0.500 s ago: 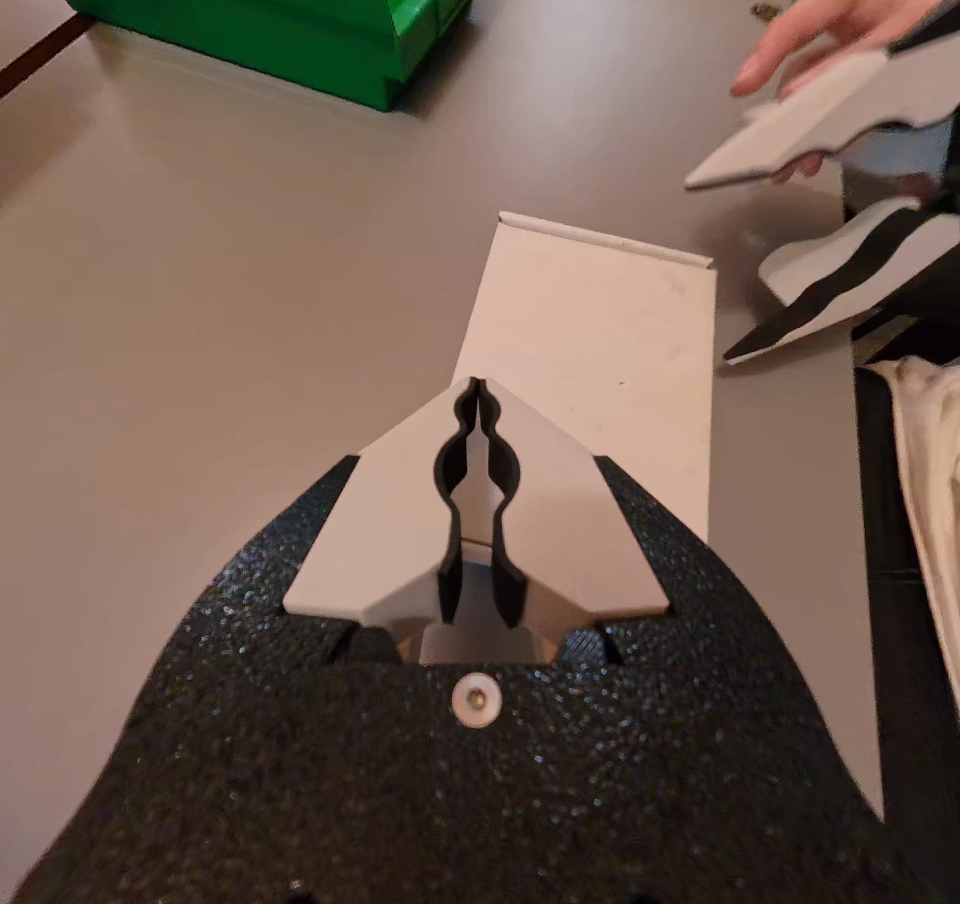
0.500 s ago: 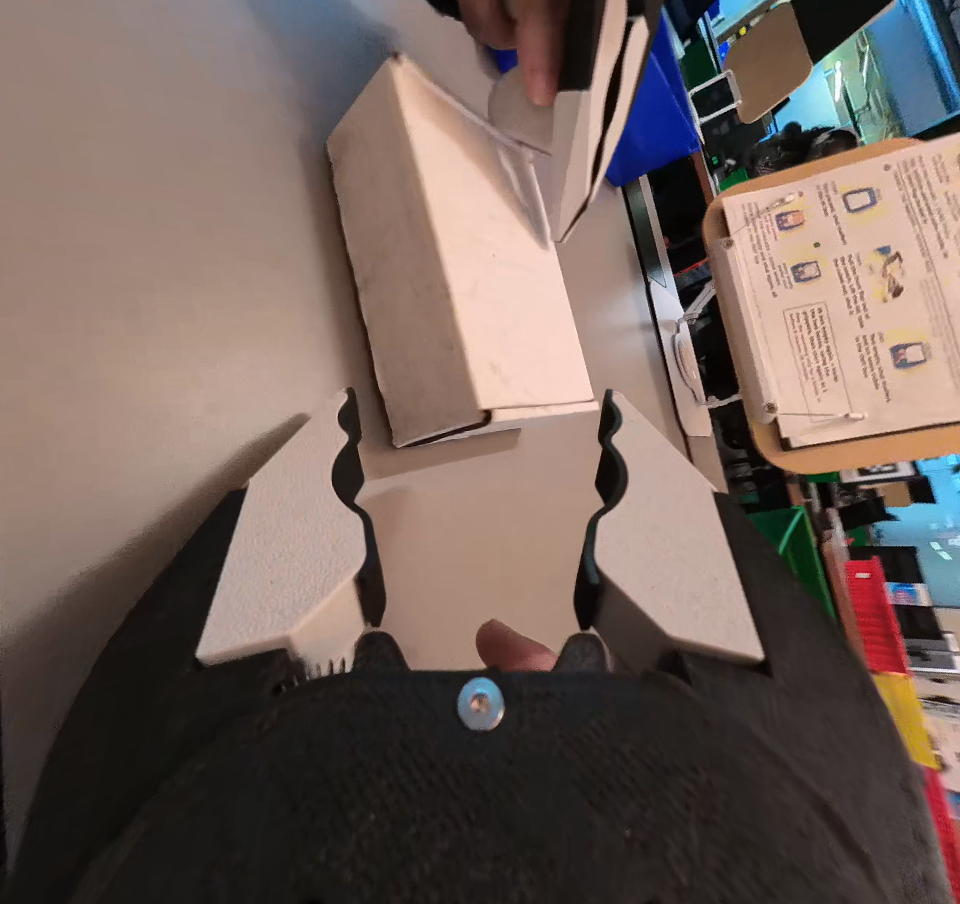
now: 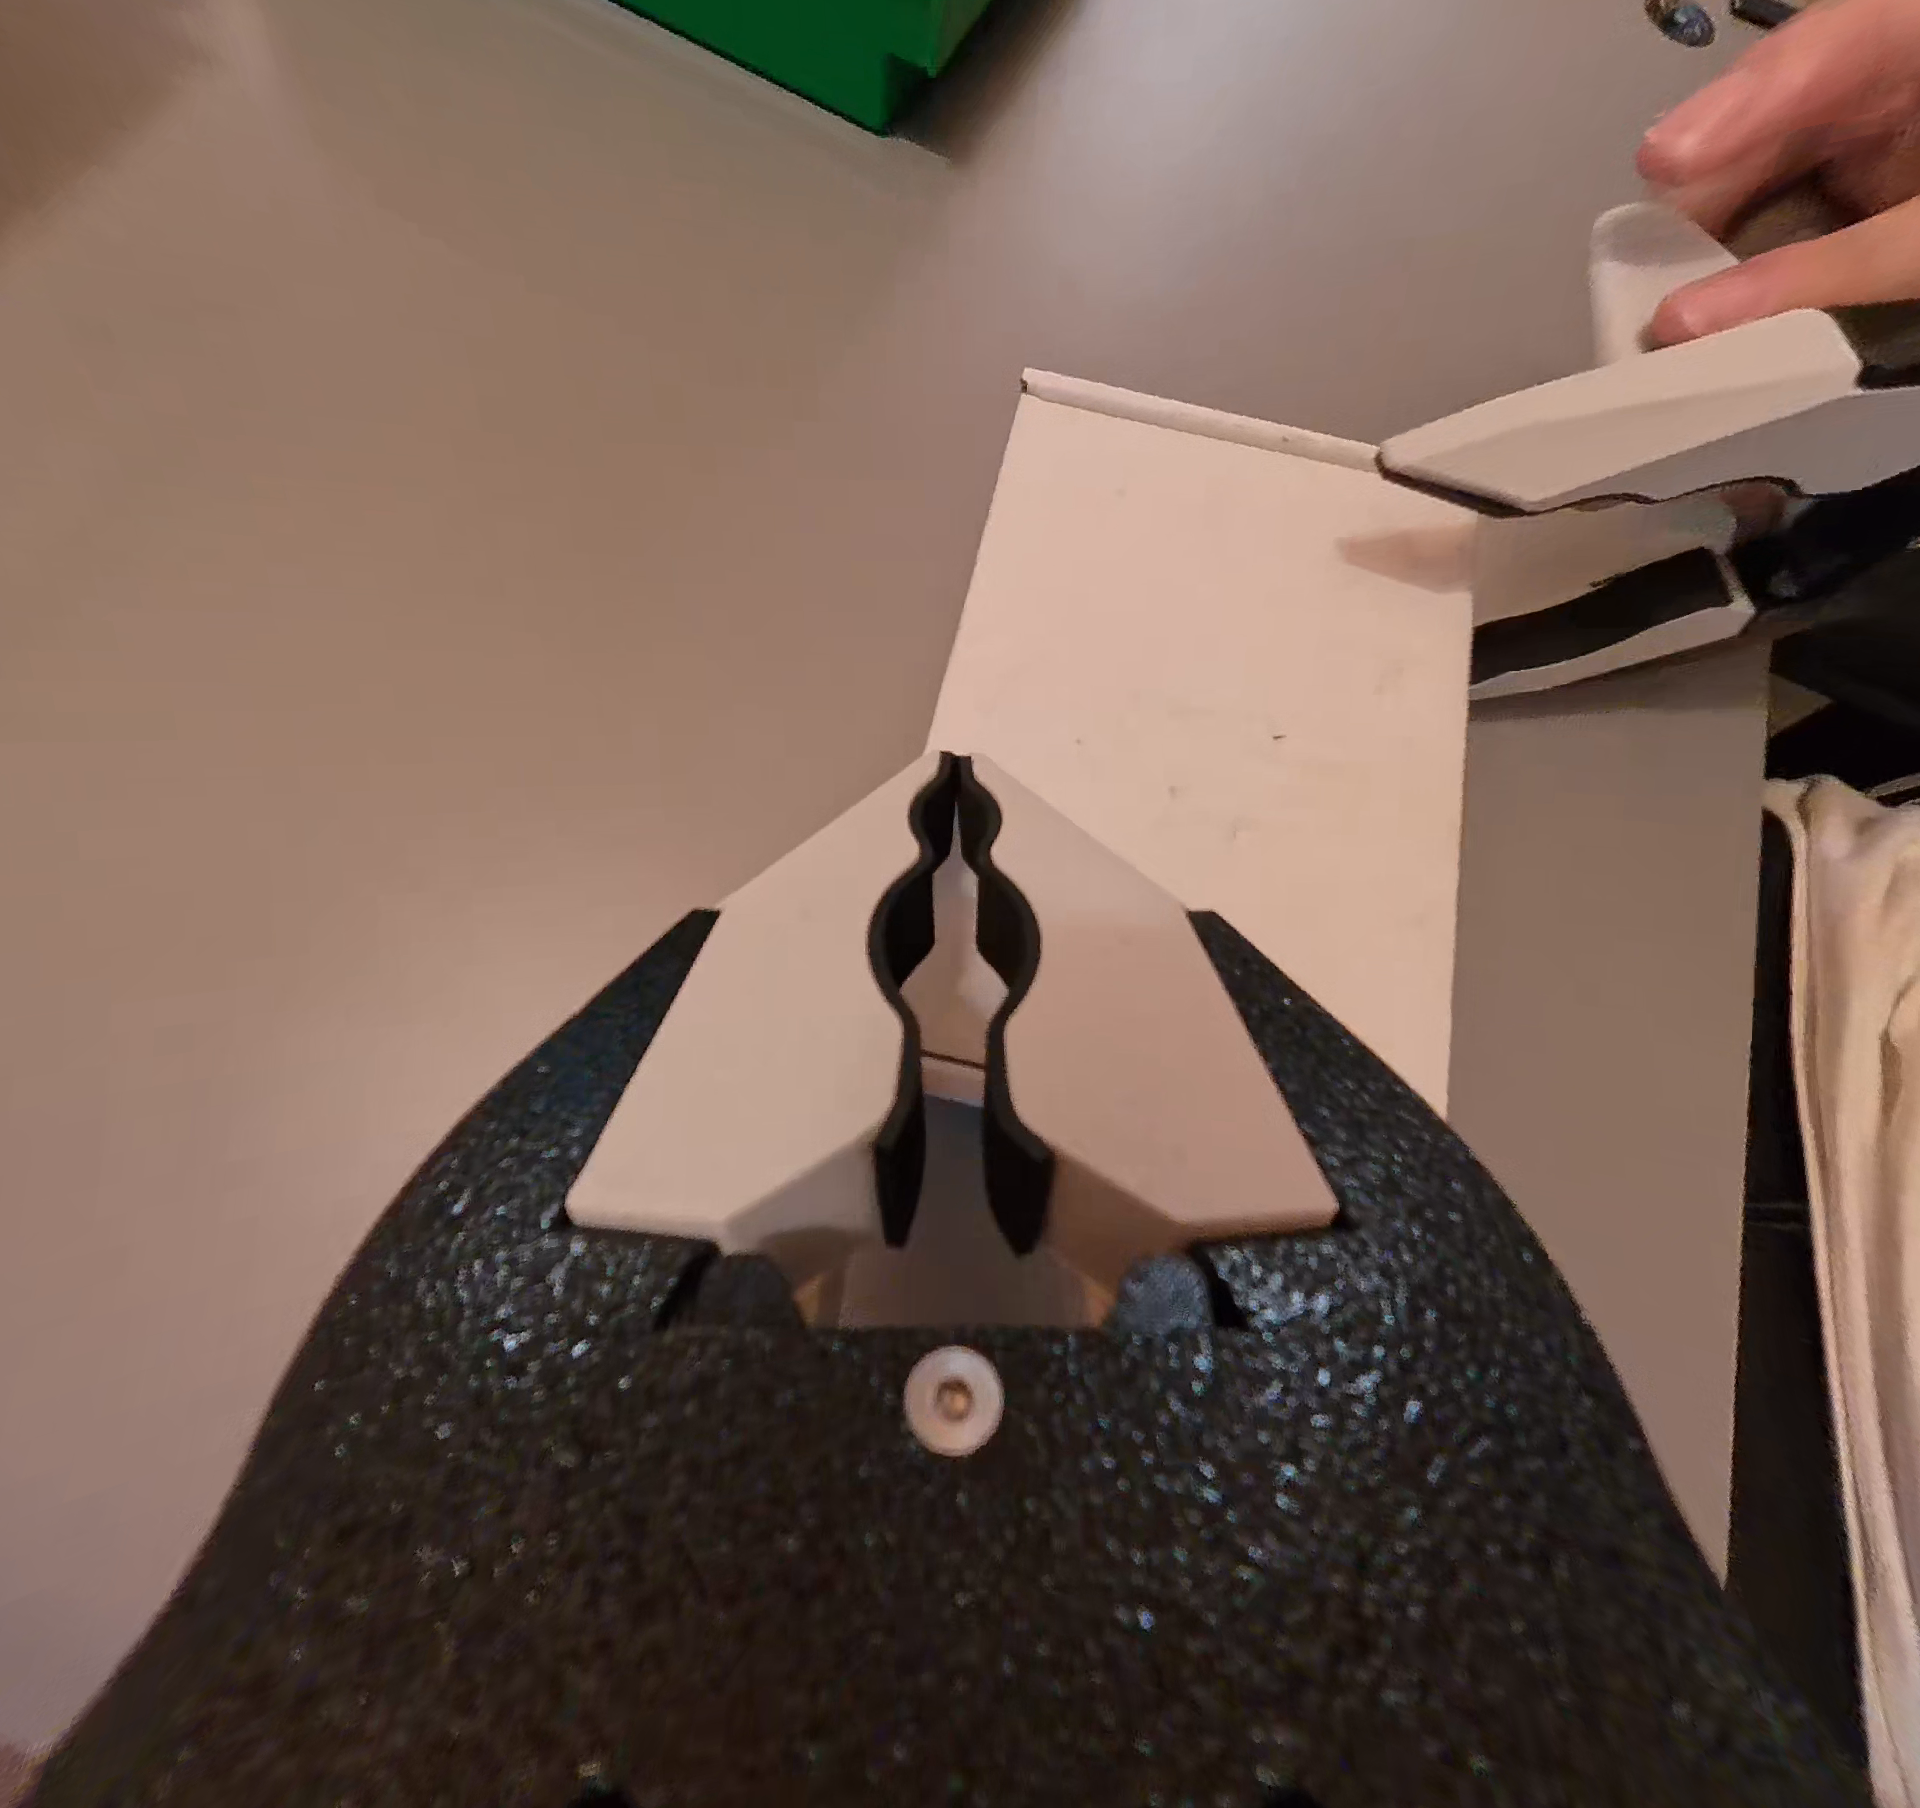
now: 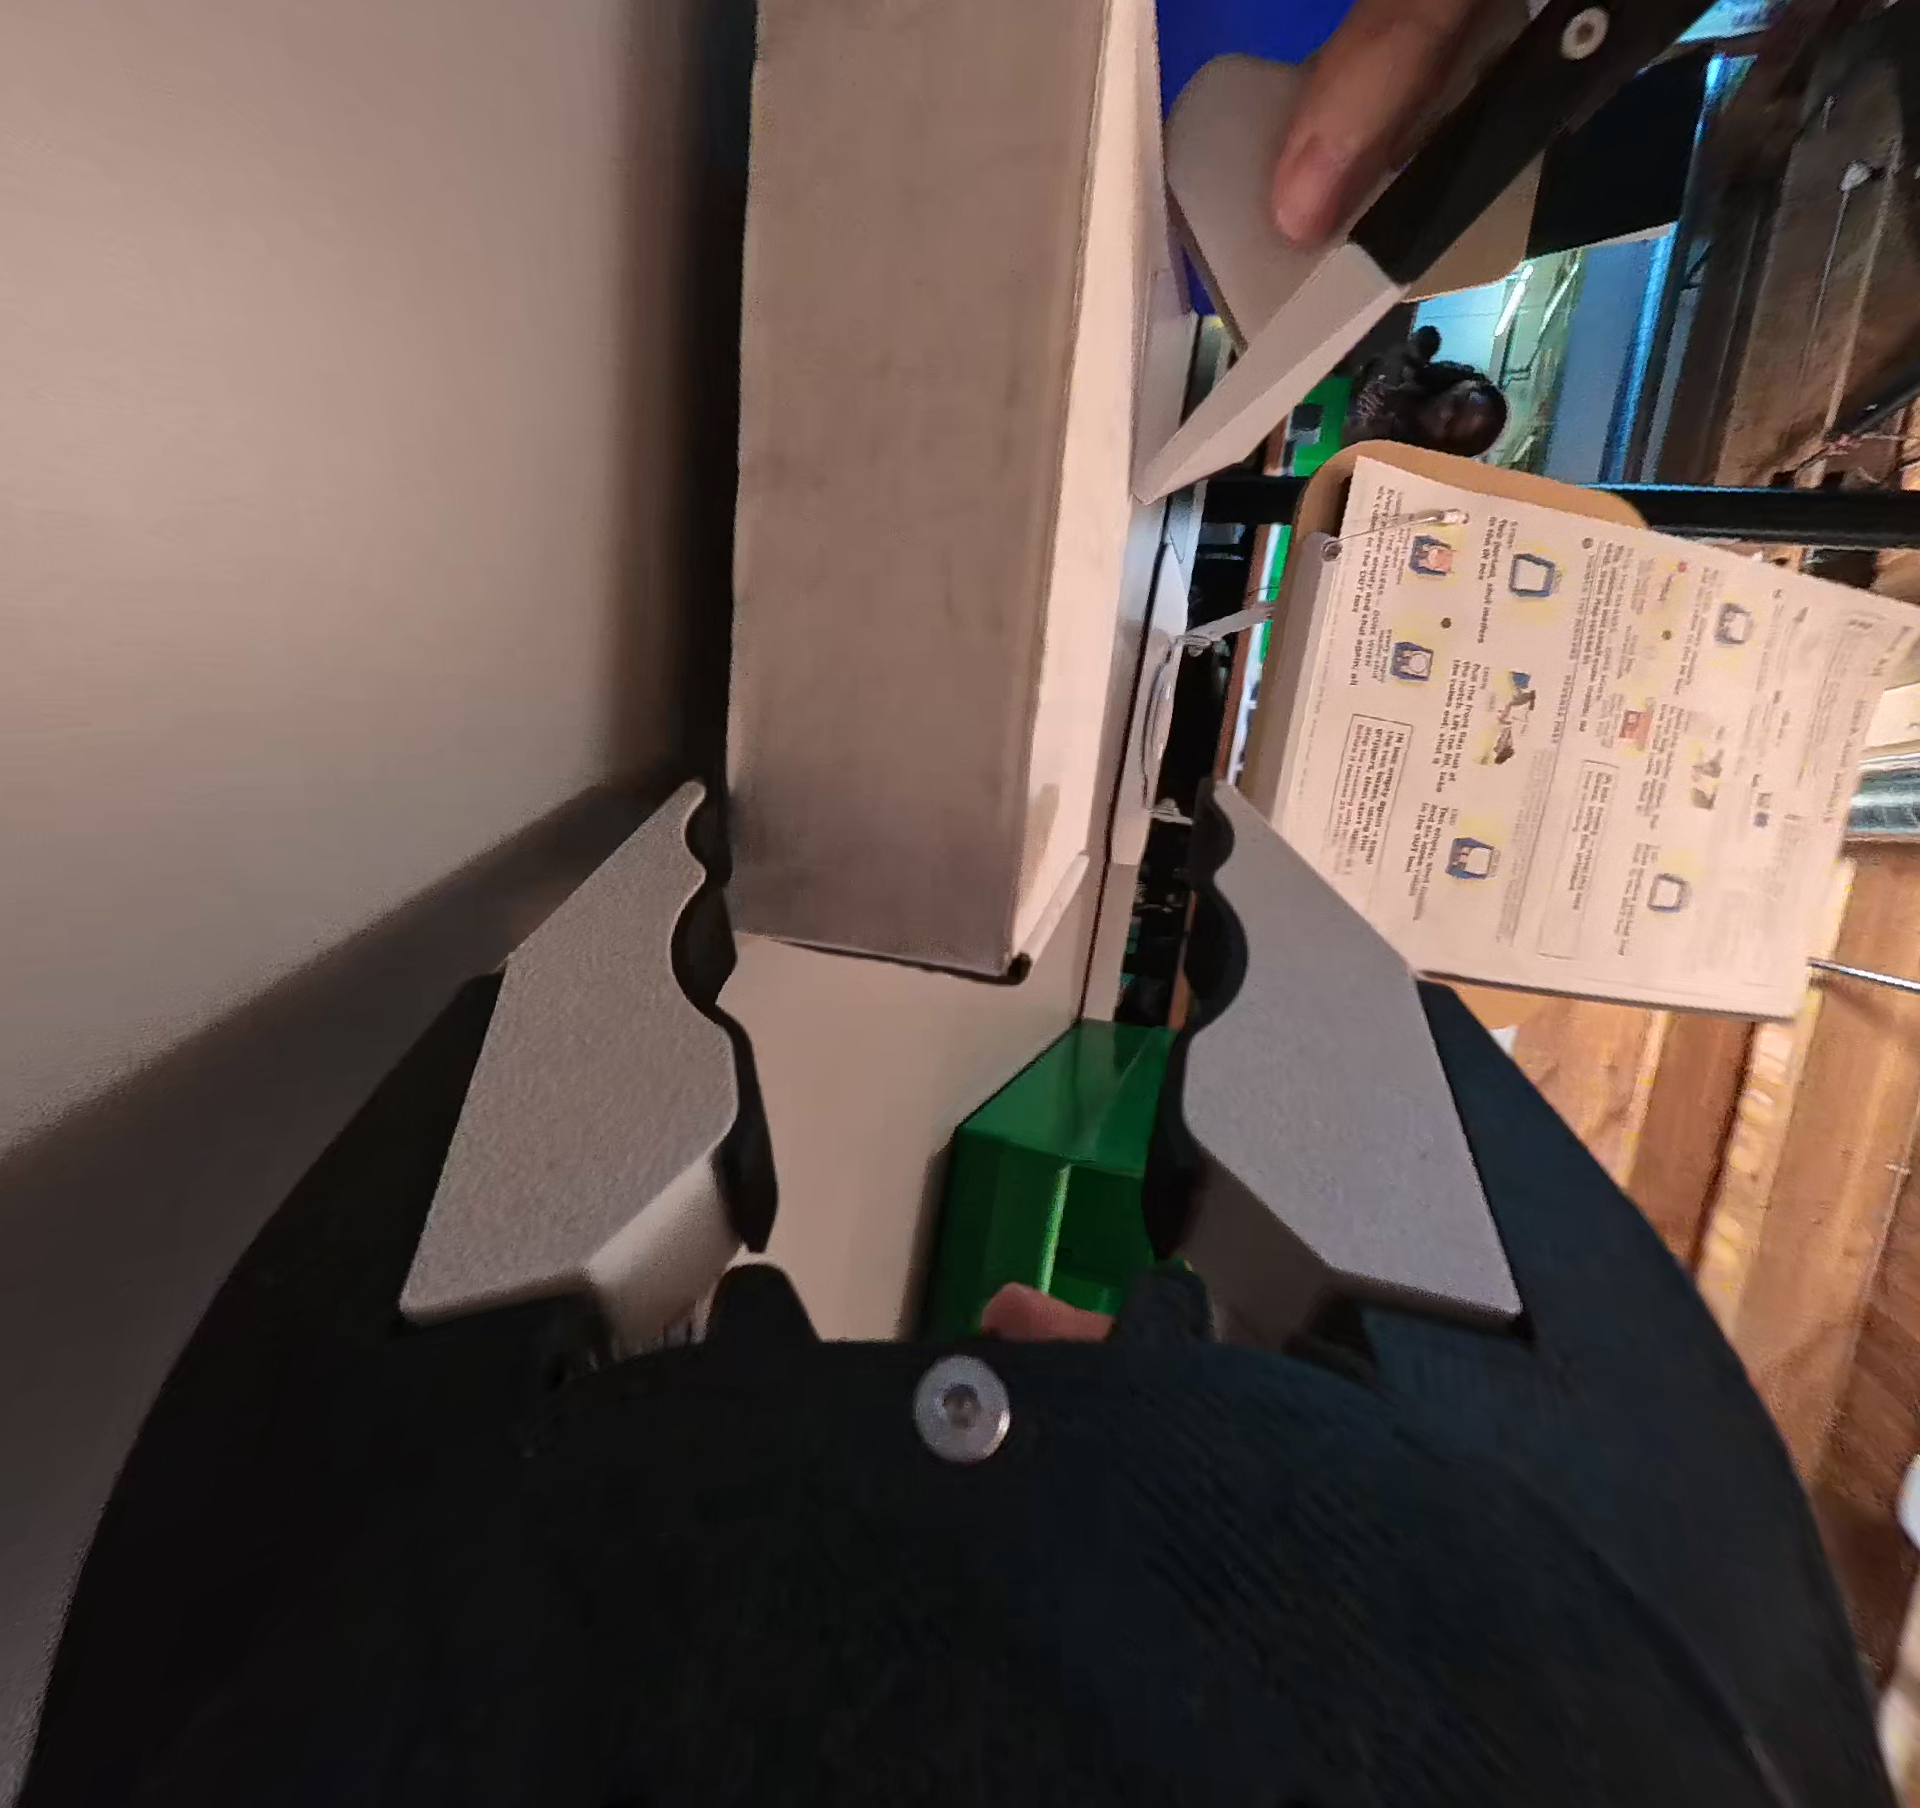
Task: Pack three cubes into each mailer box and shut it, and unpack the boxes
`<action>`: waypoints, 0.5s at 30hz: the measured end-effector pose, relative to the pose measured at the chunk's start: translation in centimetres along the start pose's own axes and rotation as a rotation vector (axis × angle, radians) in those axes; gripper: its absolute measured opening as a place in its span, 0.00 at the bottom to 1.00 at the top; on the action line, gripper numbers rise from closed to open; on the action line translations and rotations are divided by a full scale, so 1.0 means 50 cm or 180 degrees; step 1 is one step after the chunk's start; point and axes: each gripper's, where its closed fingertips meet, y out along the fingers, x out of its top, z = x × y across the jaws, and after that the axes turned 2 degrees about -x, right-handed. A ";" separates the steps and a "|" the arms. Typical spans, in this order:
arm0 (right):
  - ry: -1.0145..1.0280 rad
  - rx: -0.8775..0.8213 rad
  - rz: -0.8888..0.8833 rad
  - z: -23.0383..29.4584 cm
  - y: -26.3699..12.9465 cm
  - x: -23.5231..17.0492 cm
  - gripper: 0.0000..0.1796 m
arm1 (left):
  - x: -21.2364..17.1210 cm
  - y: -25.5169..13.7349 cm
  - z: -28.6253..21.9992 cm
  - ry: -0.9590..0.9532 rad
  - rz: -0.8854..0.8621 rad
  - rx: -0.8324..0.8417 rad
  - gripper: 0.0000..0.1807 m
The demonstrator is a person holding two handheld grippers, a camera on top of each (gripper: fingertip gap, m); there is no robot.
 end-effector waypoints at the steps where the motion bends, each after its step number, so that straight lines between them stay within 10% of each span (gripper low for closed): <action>1: -0.0068 -0.0017 0.0024 -0.004 0.008 -0.005 0.49 | 0.001 0.000 0.005 -0.0043 -0.0027 0.0006 0.00; 4: -0.0324 0.0153 0.0203 0.006 0.024 -0.029 0.34 | 0.004 -0.005 0.018 -0.0108 -0.0138 0.0011 0.00; 15: 0.0832 0.0729 -0.0519 -0.040 0.001 -0.025 0.33 | -0.002 -0.150 -0.031 0.1423 -0.1578 0.0831 0.44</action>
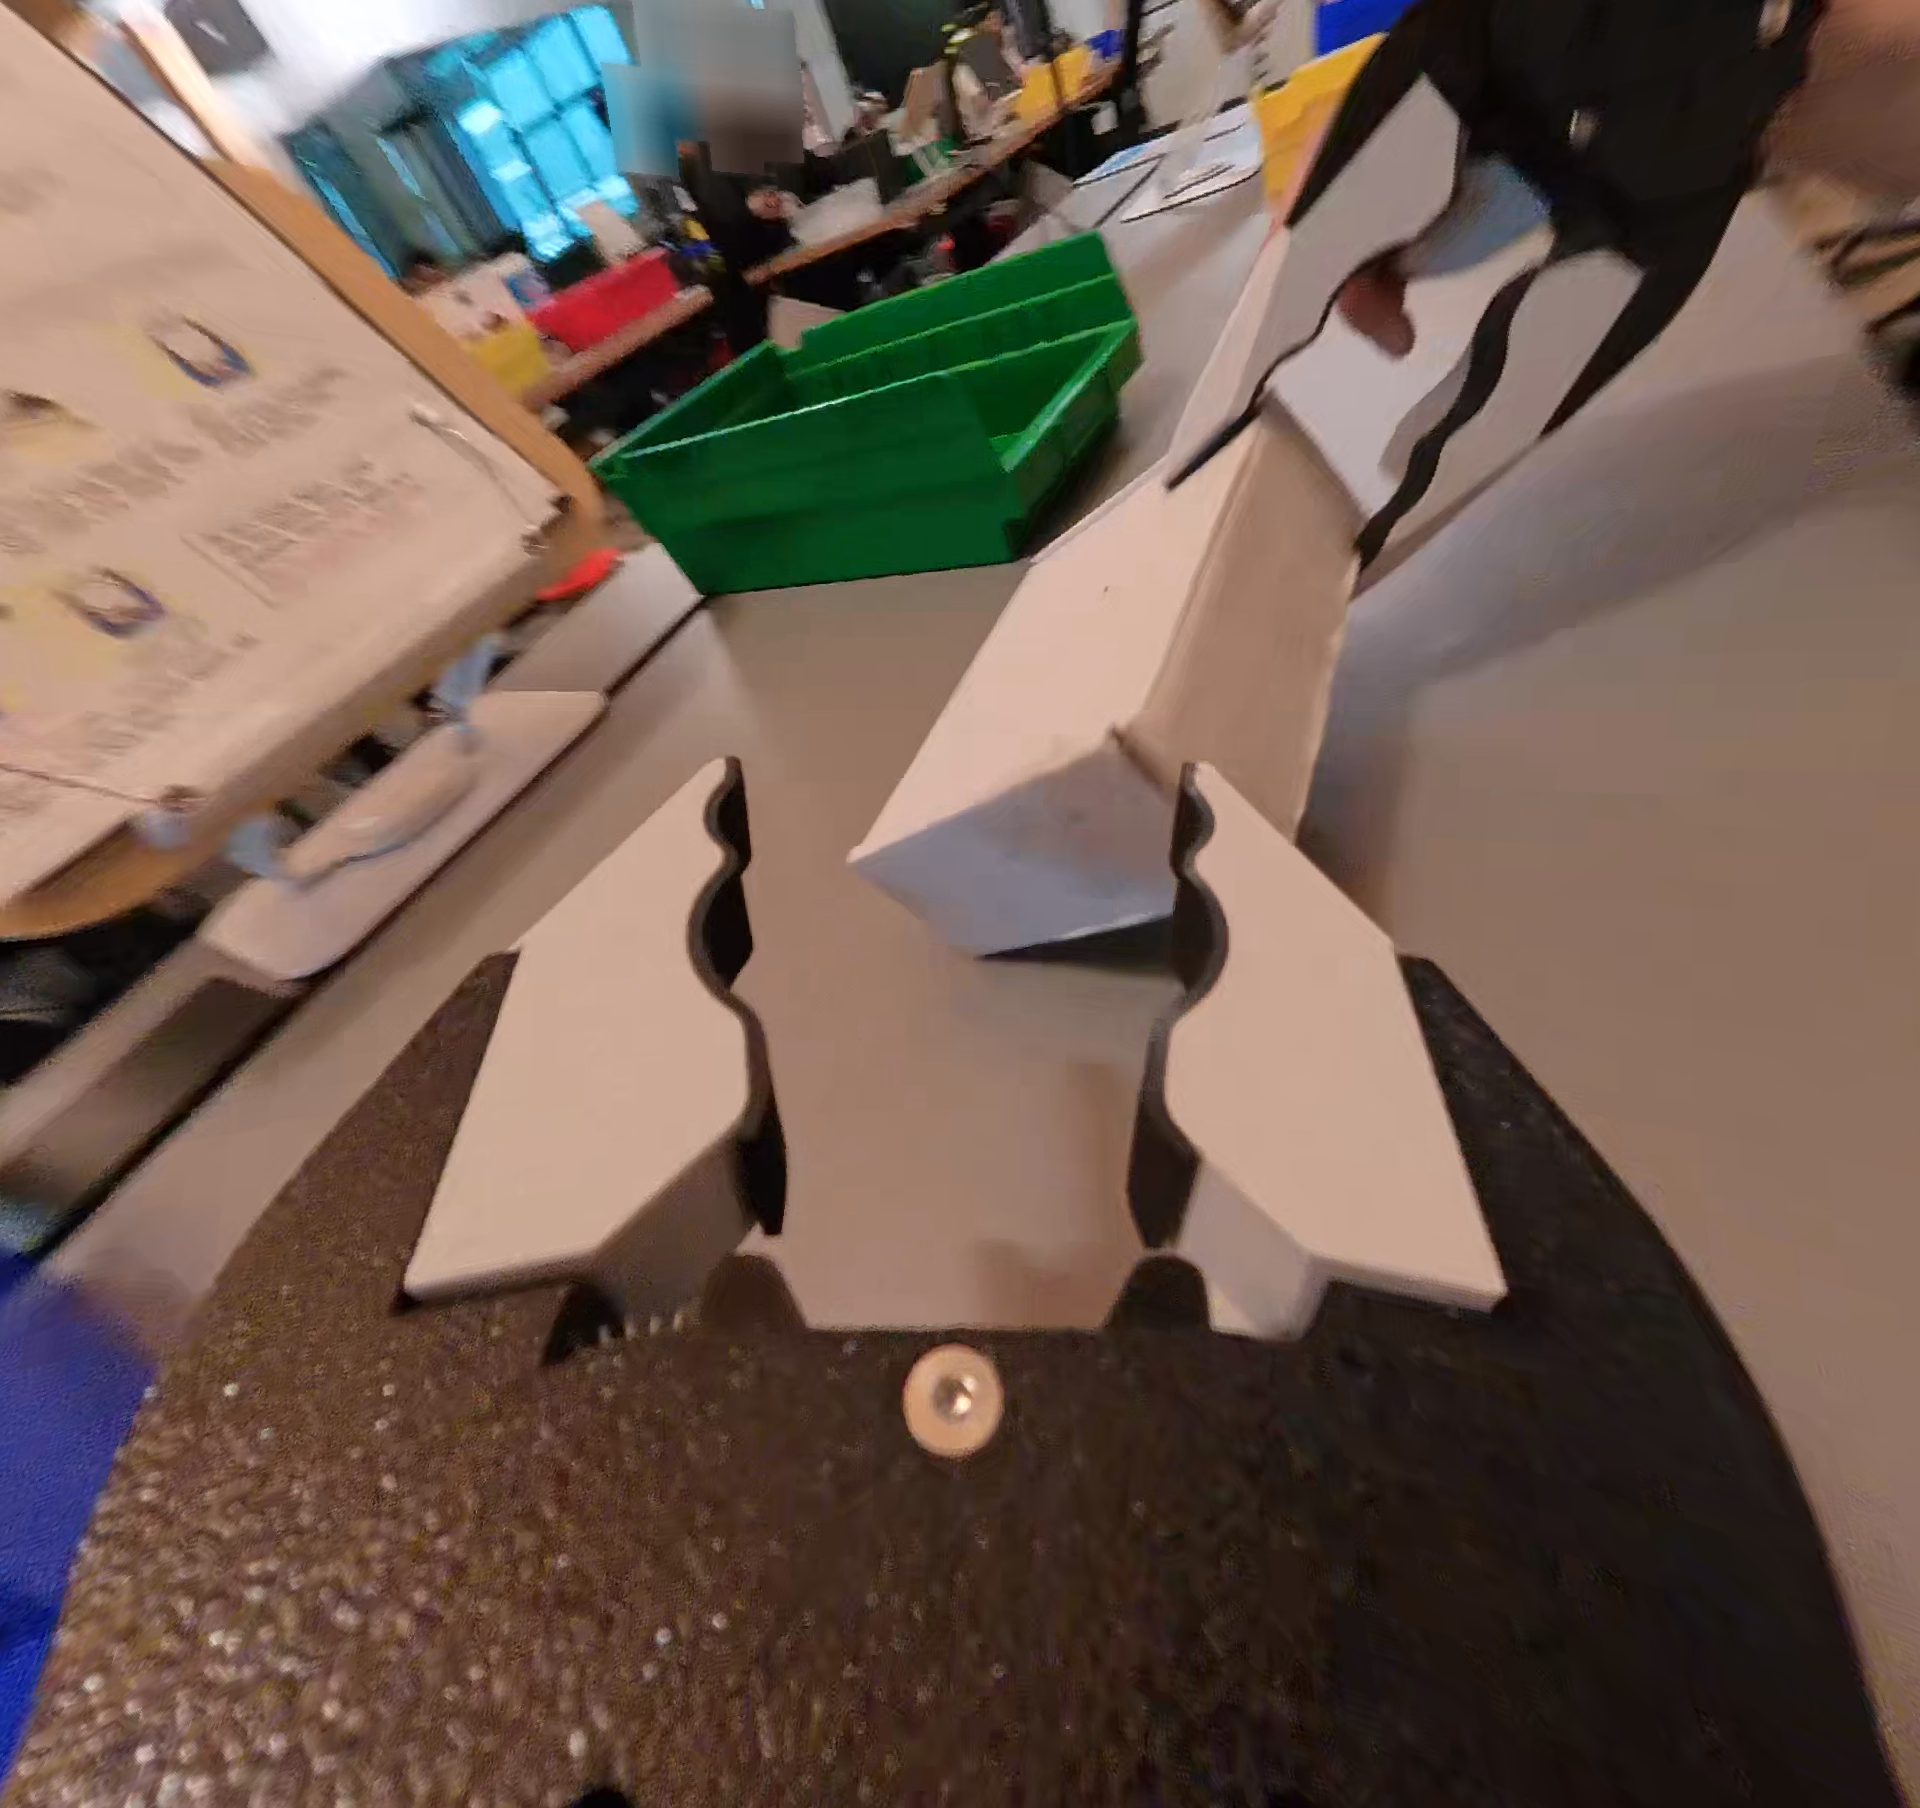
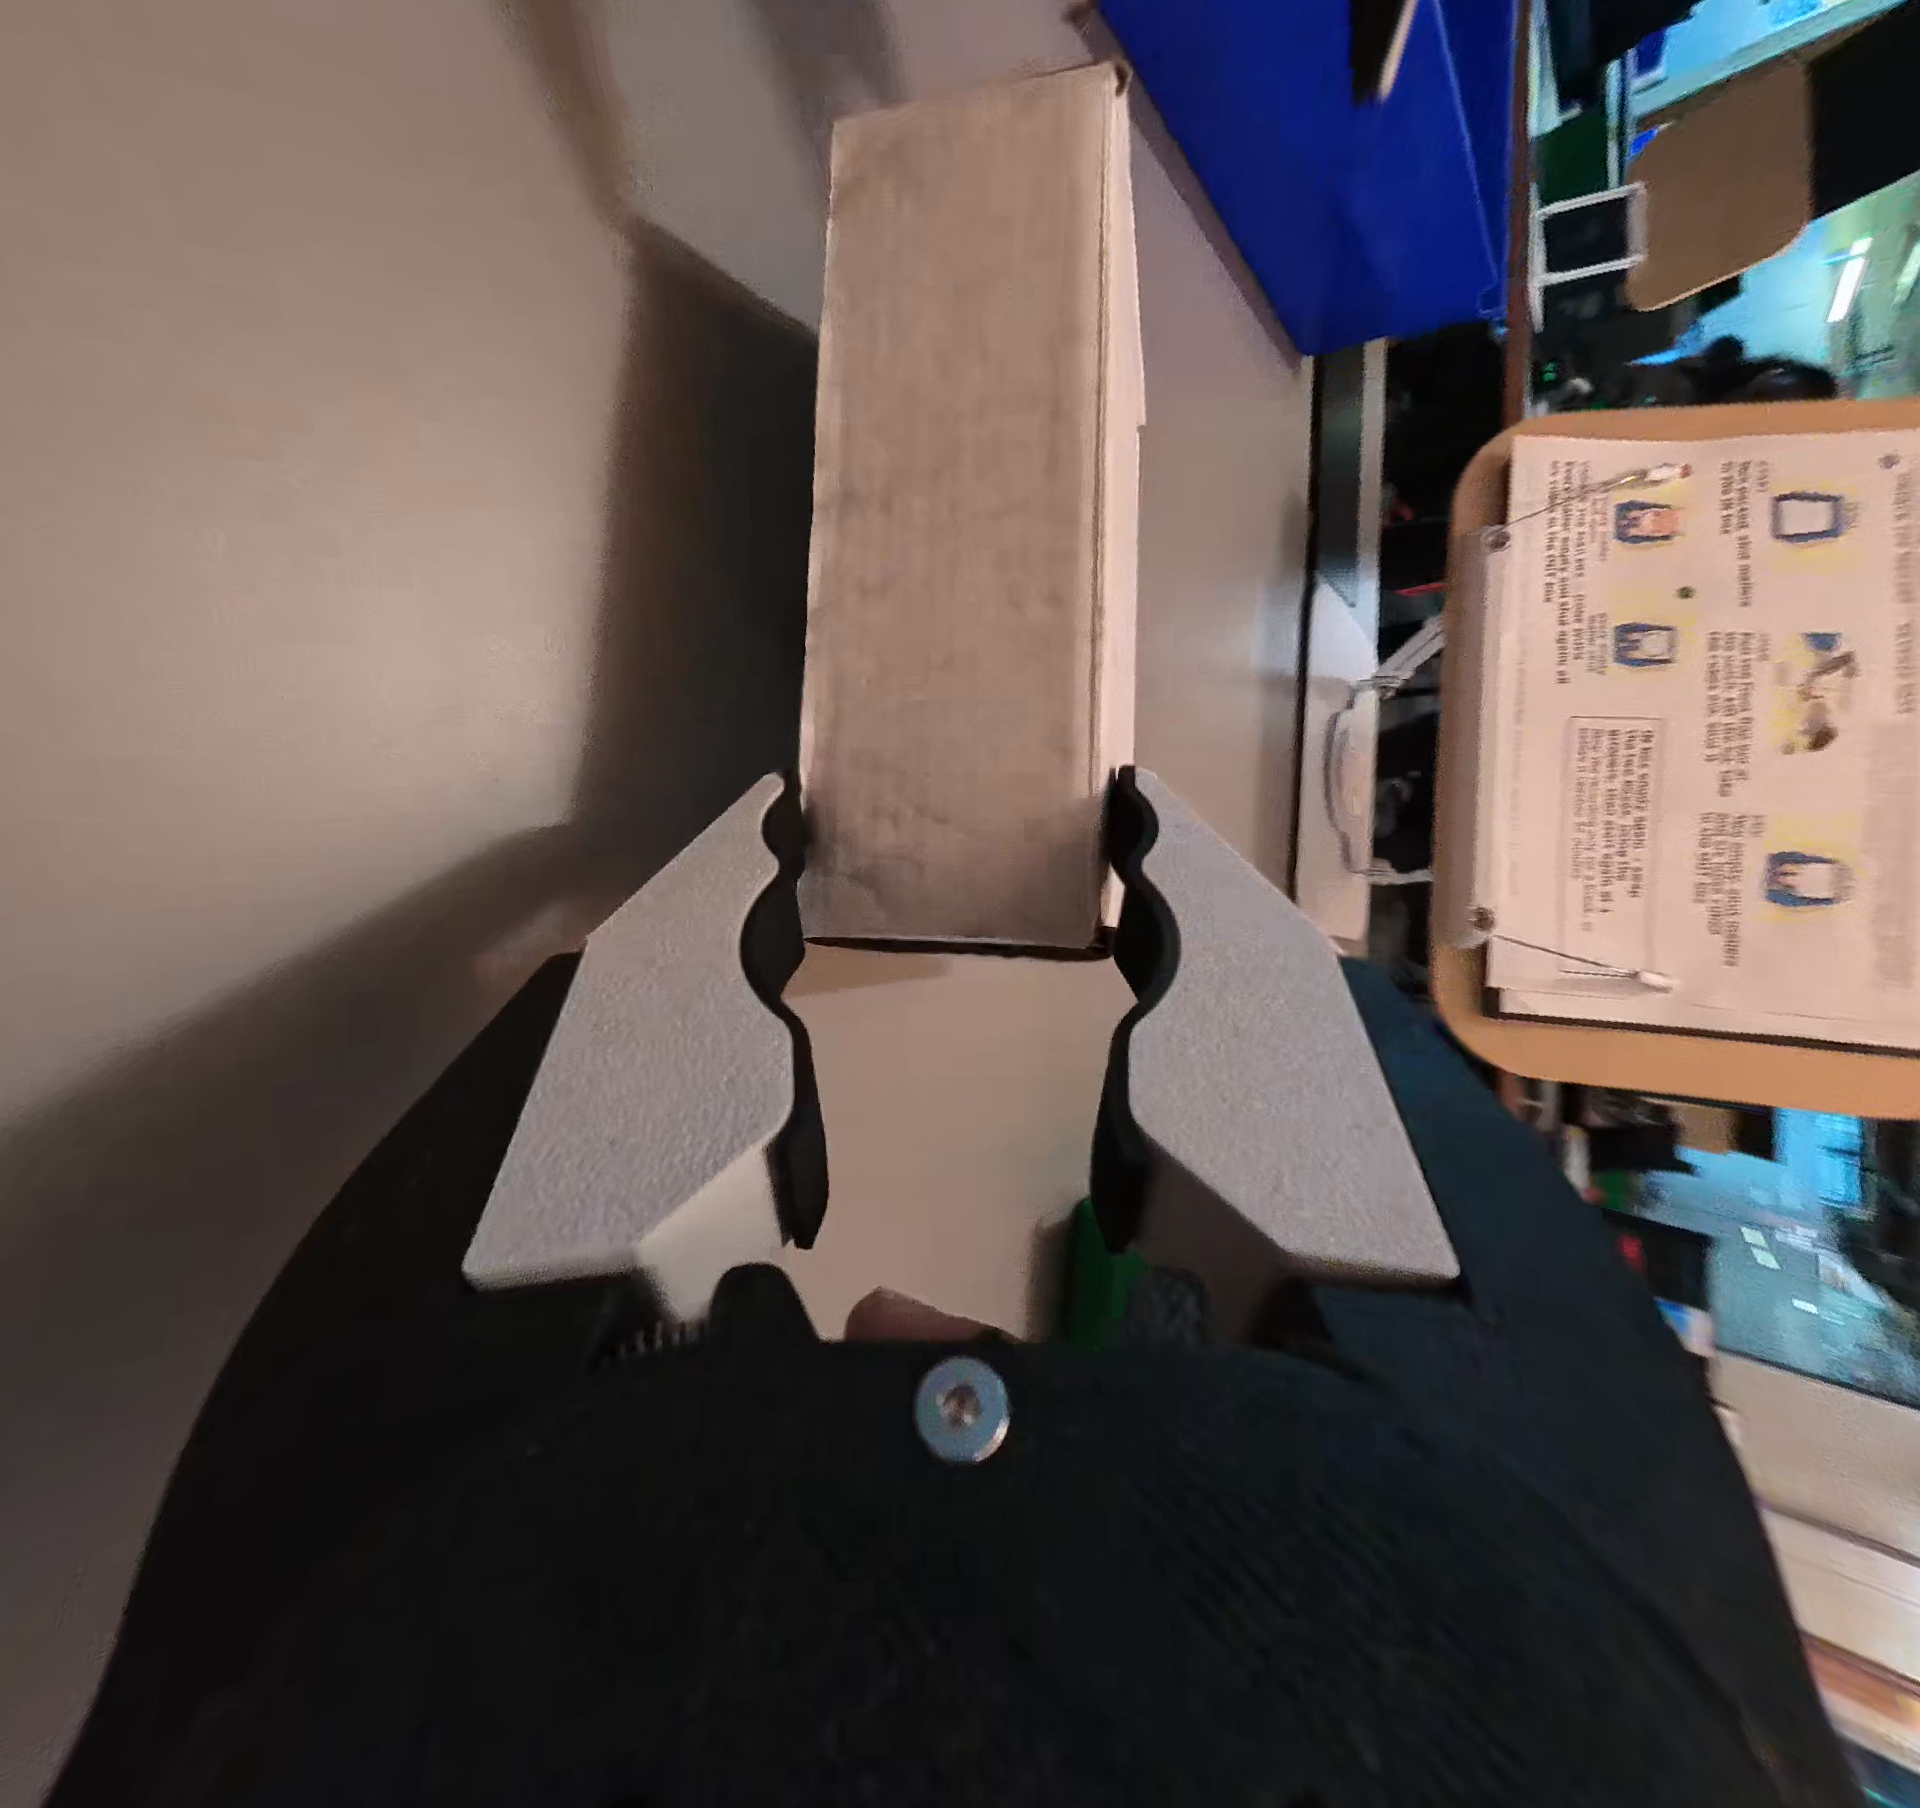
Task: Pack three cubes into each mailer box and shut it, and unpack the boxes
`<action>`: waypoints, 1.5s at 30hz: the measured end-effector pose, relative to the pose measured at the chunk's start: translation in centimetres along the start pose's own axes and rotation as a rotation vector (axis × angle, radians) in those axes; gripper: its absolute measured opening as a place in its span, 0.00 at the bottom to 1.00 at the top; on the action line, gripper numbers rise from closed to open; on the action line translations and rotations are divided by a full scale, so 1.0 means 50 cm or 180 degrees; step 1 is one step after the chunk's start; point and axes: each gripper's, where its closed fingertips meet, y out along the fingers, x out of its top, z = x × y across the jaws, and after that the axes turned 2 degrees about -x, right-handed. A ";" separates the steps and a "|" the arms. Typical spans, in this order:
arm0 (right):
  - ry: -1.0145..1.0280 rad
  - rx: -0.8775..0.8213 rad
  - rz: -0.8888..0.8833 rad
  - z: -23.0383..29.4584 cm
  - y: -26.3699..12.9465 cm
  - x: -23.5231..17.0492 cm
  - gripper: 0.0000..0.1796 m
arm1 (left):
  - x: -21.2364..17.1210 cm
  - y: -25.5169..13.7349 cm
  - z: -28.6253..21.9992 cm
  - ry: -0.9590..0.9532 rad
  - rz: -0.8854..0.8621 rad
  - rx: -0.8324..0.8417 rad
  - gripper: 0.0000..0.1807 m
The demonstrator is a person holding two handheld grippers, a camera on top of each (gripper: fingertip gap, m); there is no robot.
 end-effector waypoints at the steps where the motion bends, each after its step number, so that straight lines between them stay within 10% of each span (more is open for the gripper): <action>1: 0.0100 0.0091 -0.0057 -0.002 -0.002 -0.005 0.33 | -0.008 -0.006 0.001 0.0138 0.0045 0.0100 0.45; 6: 0.0523 0.0391 -0.0373 -0.015 -0.019 -0.020 0.33 | -0.082 0.024 -0.040 0.0754 0.0659 -0.0027 0.65; 19: 0.0626 0.0847 -0.0513 -0.034 -0.016 -0.027 0.33 | -0.051 0.193 -0.027 0.1447 0.0239 0.0189 0.53; 26: 0.0306 0.0526 -0.0203 -0.035 -0.004 -0.039 0.33 | -0.079 0.202 -0.027 0.1681 0.0431 0.0120 0.42; 31: -0.0675 -0.0680 0.0177 -0.091 -0.030 -0.004 0.48 | -0.082 0.195 -0.023 0.1459 0.0499 0.0063 0.42; 45: -0.1358 -0.0672 0.0210 -0.055 -0.017 0.074 0.23 | -0.093 0.144 -0.034 0.0832 0.0714 -0.0071 0.42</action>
